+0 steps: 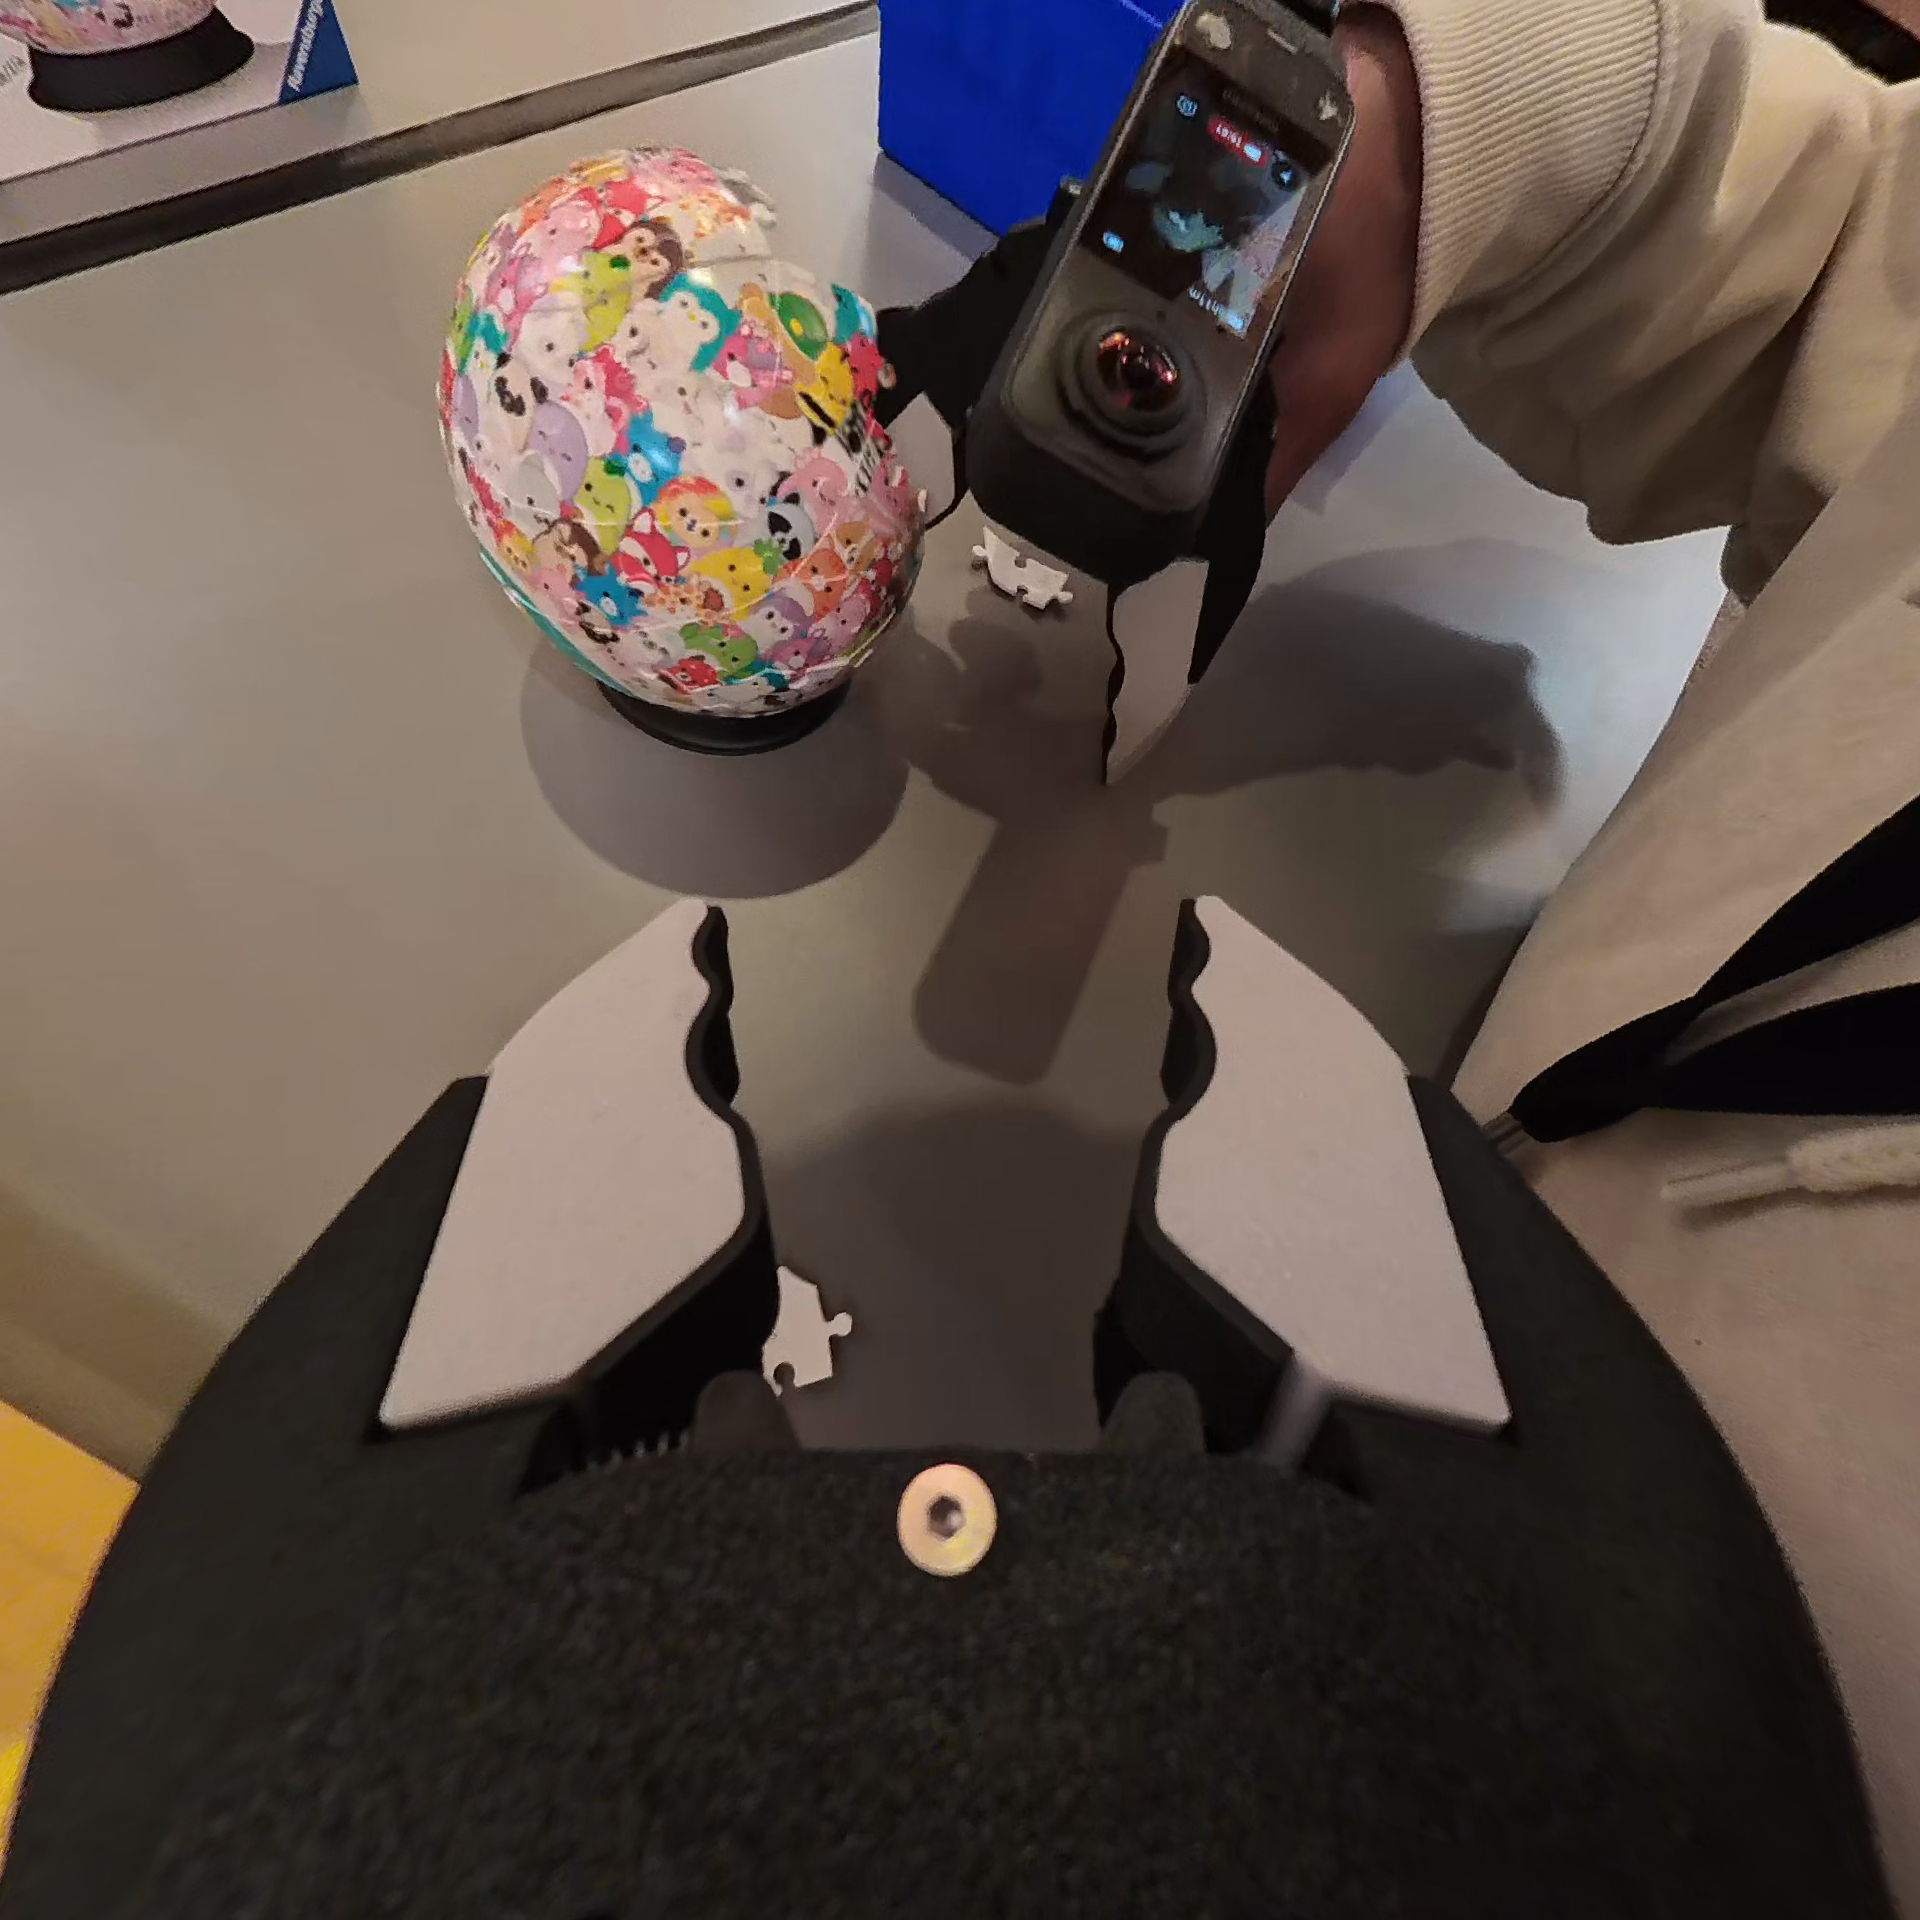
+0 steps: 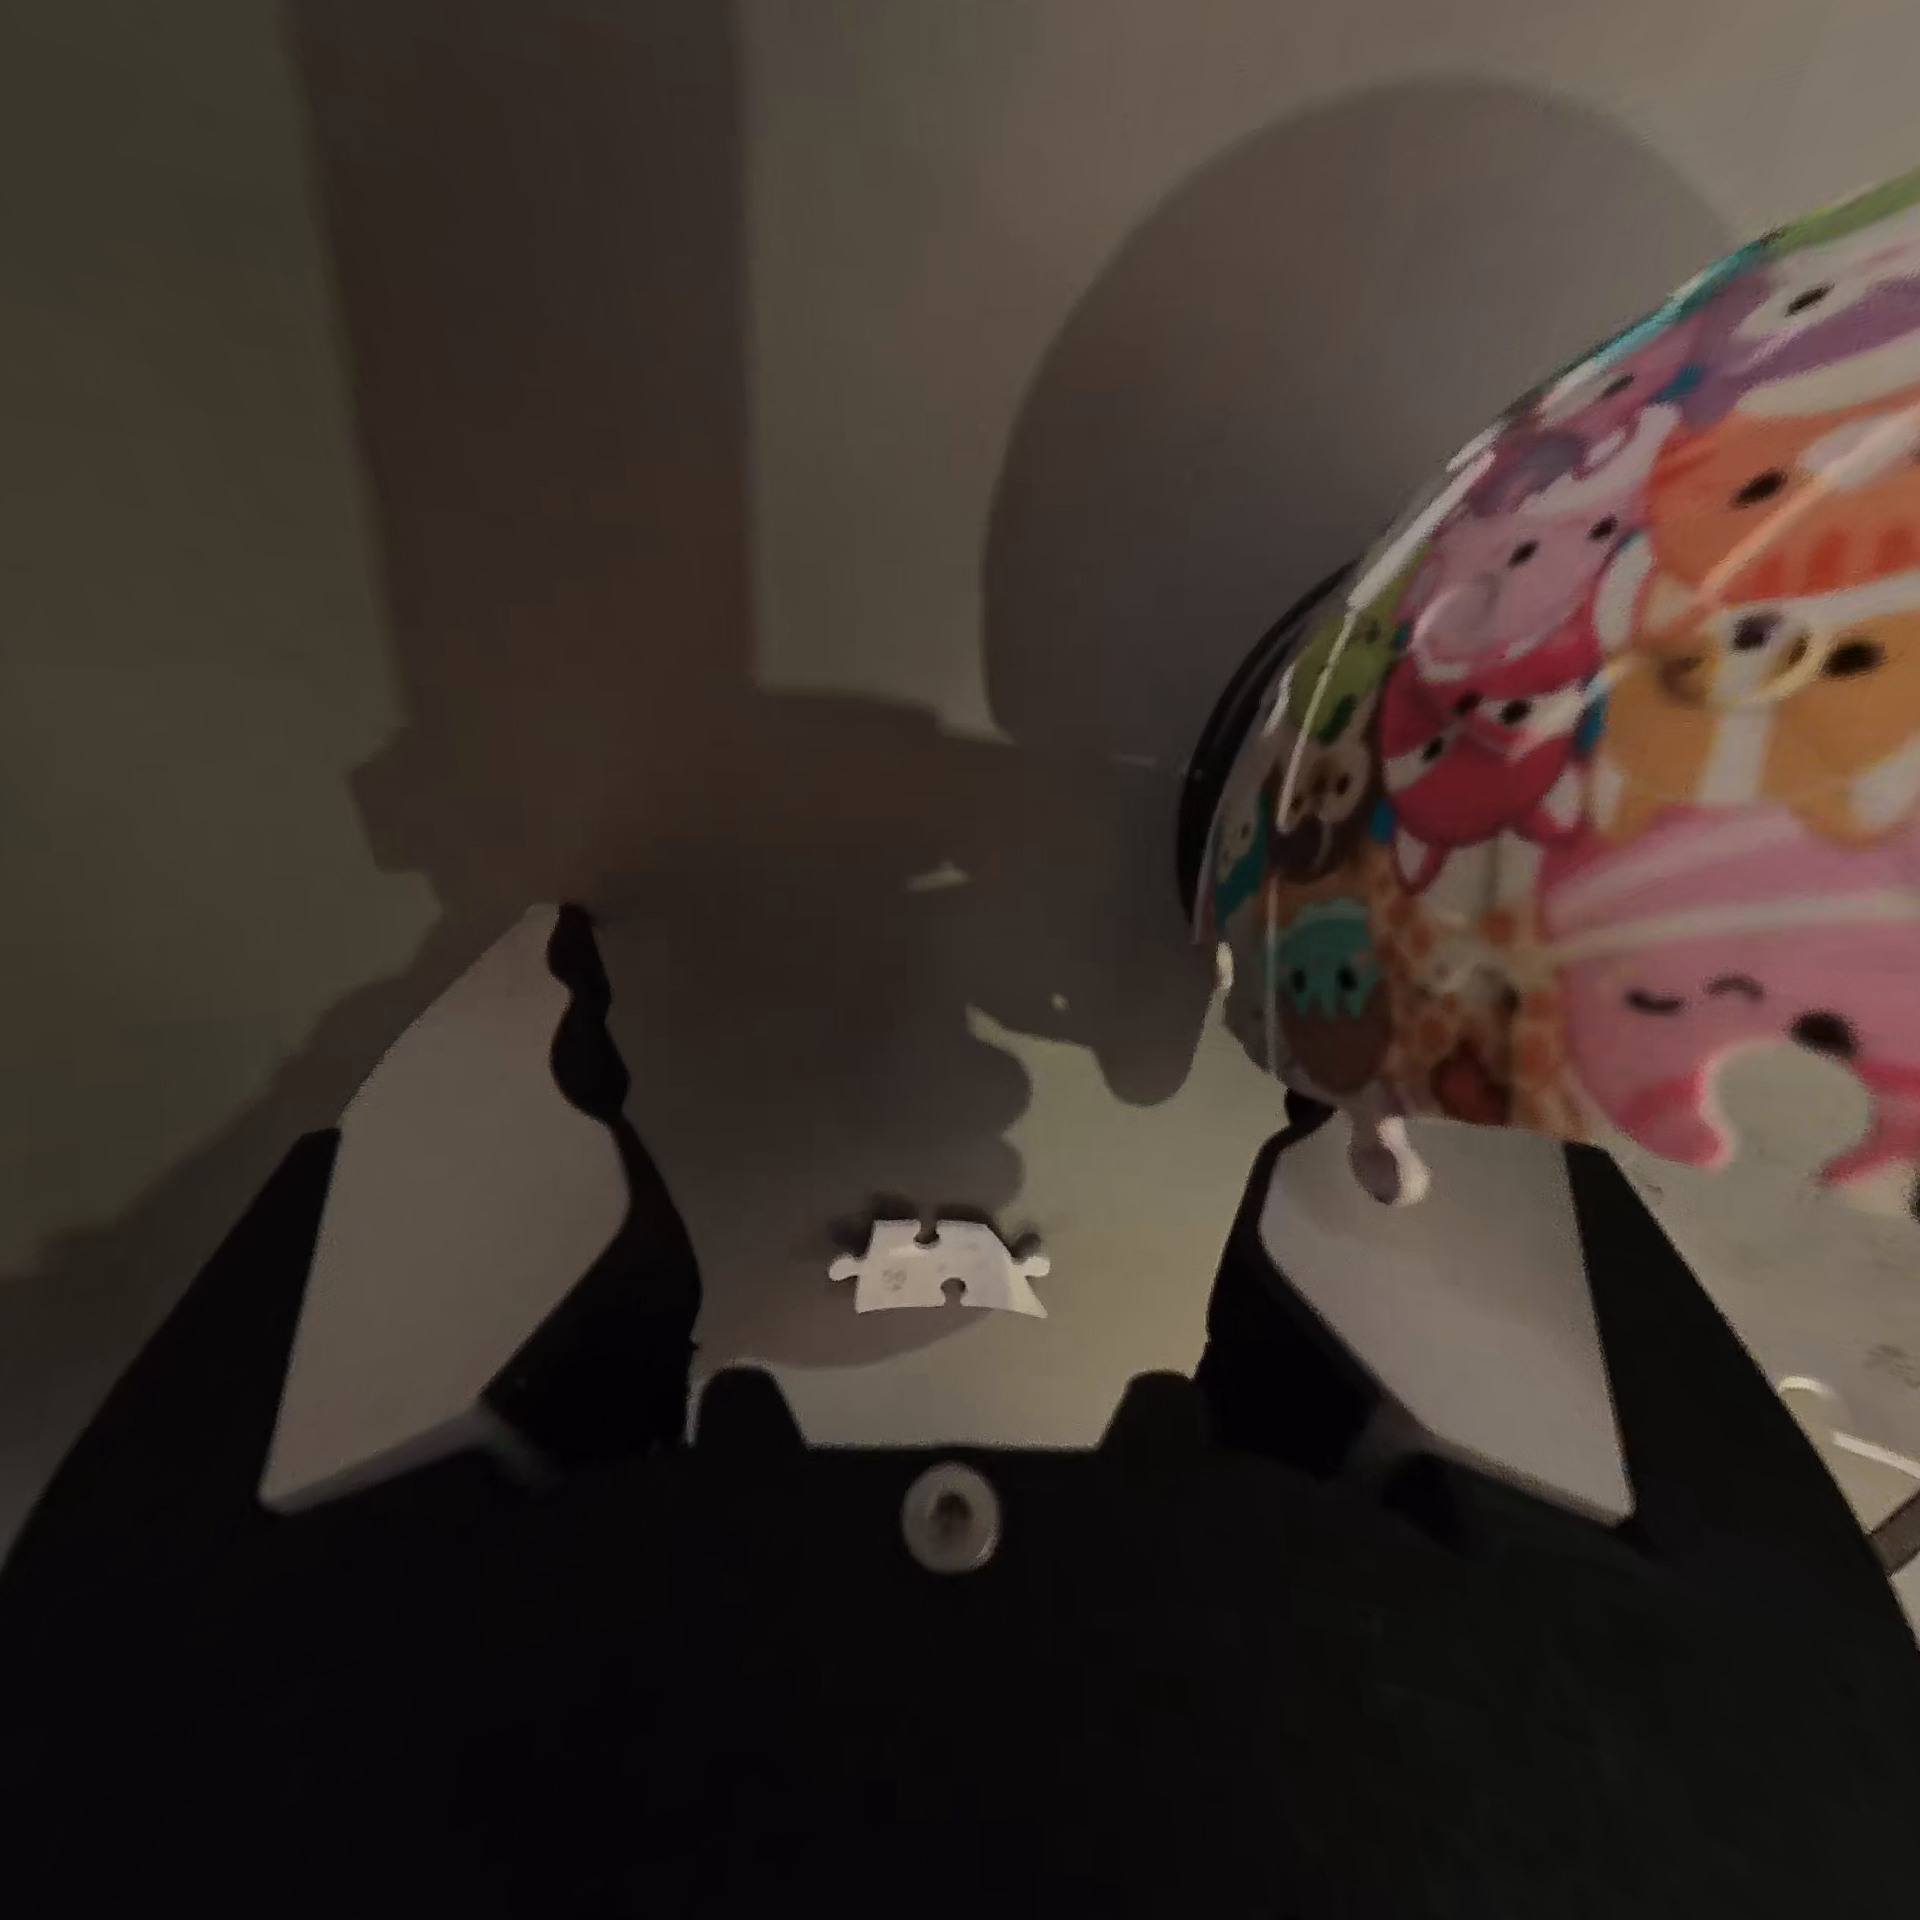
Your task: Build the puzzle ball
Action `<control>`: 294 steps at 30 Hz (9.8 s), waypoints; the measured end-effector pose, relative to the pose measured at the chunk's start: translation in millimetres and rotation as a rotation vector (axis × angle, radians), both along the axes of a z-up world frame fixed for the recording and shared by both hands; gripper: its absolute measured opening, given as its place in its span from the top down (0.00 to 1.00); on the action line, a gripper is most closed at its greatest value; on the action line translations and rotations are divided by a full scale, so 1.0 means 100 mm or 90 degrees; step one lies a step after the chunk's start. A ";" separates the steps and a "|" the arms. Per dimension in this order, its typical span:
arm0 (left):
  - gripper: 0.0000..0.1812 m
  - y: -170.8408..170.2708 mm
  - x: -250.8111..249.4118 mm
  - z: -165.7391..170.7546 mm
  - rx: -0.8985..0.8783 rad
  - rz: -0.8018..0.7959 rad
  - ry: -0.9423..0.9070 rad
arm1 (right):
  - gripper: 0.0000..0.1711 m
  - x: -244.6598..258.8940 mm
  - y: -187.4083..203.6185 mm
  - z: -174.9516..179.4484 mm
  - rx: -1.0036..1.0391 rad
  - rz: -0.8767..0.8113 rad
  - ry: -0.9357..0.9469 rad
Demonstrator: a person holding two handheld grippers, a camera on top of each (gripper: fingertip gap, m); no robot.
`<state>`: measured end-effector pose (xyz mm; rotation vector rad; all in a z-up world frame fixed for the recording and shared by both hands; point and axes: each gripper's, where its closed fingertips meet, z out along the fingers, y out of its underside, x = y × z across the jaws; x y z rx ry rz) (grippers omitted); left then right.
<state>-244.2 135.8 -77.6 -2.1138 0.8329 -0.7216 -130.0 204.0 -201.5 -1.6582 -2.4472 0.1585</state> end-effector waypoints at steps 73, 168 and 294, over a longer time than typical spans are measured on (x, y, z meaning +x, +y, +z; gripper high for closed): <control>0.37 0.97 0.66 -0.61 -0.211 0.043 -0.155 | 0.51 -0.15 0.94 0.69 -0.247 -0.398 0.430; 0.56 0.11 -0.08 -0.06 0.058 0.084 -0.129 | 0.92 0.20 0.44 0.34 0.284 -0.277 0.236; 0.55 0.62 -0.19 -0.01 -0.011 0.090 -0.096 | 0.97 -0.05 0.71 0.29 0.182 -0.351 0.169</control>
